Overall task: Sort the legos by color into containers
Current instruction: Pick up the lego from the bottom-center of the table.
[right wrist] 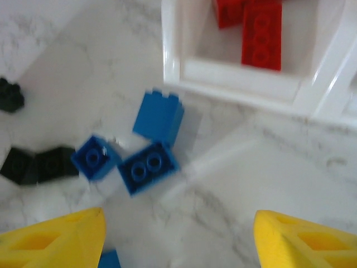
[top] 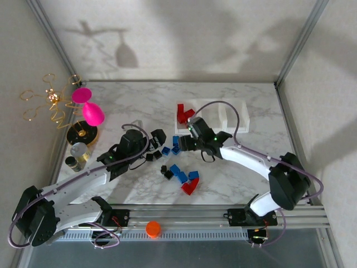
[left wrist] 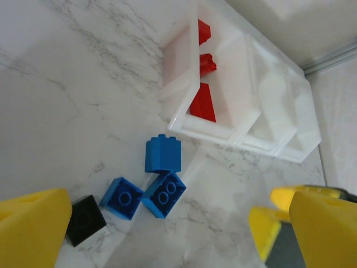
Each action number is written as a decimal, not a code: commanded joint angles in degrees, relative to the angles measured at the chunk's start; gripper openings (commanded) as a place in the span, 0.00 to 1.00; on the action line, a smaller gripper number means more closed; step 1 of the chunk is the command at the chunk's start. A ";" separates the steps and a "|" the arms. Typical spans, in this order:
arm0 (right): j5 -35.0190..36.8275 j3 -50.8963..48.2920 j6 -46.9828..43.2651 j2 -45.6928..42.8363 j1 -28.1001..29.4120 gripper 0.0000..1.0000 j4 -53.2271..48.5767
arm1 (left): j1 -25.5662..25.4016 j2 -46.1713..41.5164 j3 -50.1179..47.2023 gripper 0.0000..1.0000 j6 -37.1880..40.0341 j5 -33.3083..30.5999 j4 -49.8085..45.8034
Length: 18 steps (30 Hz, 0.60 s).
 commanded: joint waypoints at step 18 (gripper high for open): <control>1.87 -17.51 27.54 -14.02 14.56 0.75 -9.17 | -4.75 -9.14 -8.91 1.00 -2.94 0.44 -2.27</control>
